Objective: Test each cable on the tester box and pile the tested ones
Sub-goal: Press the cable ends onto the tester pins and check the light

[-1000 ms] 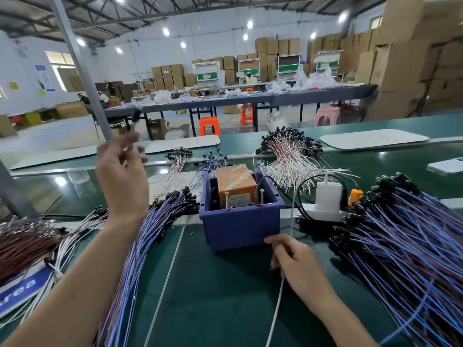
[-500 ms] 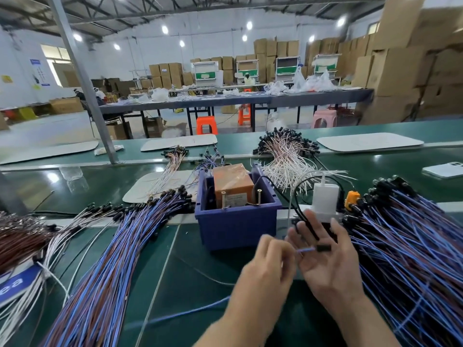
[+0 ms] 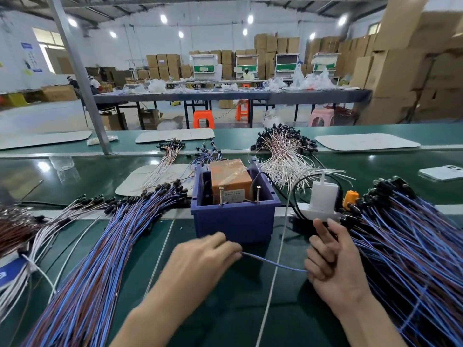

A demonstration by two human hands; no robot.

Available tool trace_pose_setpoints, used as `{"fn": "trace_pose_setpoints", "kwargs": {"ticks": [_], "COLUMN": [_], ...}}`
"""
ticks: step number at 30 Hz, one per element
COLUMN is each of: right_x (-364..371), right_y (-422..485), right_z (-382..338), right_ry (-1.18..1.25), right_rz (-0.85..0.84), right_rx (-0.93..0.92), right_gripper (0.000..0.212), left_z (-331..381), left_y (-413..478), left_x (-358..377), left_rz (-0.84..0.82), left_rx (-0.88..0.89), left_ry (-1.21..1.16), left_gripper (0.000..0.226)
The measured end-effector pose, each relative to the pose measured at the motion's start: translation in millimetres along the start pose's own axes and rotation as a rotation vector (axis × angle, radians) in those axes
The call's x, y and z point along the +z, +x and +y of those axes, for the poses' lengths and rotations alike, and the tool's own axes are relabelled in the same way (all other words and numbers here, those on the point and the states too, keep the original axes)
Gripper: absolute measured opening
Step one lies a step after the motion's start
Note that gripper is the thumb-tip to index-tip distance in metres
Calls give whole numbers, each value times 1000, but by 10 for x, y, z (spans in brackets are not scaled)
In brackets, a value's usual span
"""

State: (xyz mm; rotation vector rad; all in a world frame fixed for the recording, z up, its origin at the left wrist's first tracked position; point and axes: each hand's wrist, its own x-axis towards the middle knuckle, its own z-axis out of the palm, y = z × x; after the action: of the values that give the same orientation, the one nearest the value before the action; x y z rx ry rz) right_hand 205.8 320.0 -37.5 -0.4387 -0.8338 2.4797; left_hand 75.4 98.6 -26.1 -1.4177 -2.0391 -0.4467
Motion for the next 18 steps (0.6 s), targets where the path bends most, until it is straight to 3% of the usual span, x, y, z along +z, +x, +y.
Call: {"fn": "trace_pose_setpoints", "kwargs": {"ticks": [2,7,13,18], "right_x": [5,61,136,138], "right_y": [0,-36,-81,-103], "right_z": [17,125,241,238], "right_ry": [-69,-217,-434,-463], "right_rz": [-25,-131,-178,-203], "right_rx": [27,74,111,103], "right_gripper": [24,23,26,41], "left_z": [-171,-332,-24,367], "left_y": [-22,-55,-25,-22], "left_x": [-68,-223,-194,-44], "left_rz": [95,353,510,335], "left_rx": [-31,-330,-116,100], "left_ry": [119,270,106,-128], "left_gripper": [25,24,23,33]}}
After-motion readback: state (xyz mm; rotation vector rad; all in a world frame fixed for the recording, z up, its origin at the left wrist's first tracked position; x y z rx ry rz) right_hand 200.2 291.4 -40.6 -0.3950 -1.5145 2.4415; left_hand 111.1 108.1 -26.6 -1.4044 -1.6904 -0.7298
